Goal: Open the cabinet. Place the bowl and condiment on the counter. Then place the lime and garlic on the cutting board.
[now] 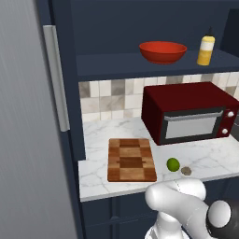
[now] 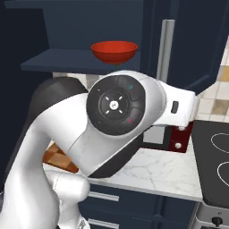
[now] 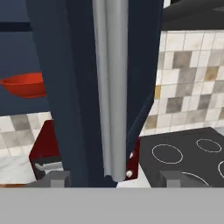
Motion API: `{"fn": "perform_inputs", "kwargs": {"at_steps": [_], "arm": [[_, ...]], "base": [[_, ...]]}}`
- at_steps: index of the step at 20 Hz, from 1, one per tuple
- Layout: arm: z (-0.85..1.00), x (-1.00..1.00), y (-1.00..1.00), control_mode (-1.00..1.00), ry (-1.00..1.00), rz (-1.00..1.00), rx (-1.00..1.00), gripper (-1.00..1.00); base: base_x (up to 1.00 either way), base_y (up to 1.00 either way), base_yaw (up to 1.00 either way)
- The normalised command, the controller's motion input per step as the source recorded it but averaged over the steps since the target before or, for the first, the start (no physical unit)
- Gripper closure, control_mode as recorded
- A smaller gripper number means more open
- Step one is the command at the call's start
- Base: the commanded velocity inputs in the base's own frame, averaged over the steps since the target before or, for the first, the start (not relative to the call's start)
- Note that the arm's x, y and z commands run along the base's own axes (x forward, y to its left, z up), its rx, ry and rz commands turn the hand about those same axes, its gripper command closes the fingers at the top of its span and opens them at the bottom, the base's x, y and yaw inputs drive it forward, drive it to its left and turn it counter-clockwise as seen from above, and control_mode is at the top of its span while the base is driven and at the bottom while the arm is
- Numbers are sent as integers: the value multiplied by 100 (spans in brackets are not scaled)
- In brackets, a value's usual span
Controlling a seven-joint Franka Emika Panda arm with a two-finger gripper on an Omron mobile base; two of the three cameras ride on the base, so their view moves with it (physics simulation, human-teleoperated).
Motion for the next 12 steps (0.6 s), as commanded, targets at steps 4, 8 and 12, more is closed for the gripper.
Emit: {"fn": "perform_inputs", "kwargs": {"at_steps": [4, 8, 12], "arm": [[0, -100, 79, -100, -11, -9, -5, -100], [1, -100, 81, -100, -9, -9, -6, -100], [26, -64, 93, -100, -4, -6, -9, -100]], "base": [[0, 0, 0], [0, 0, 0], [0, 0, 0]]}}
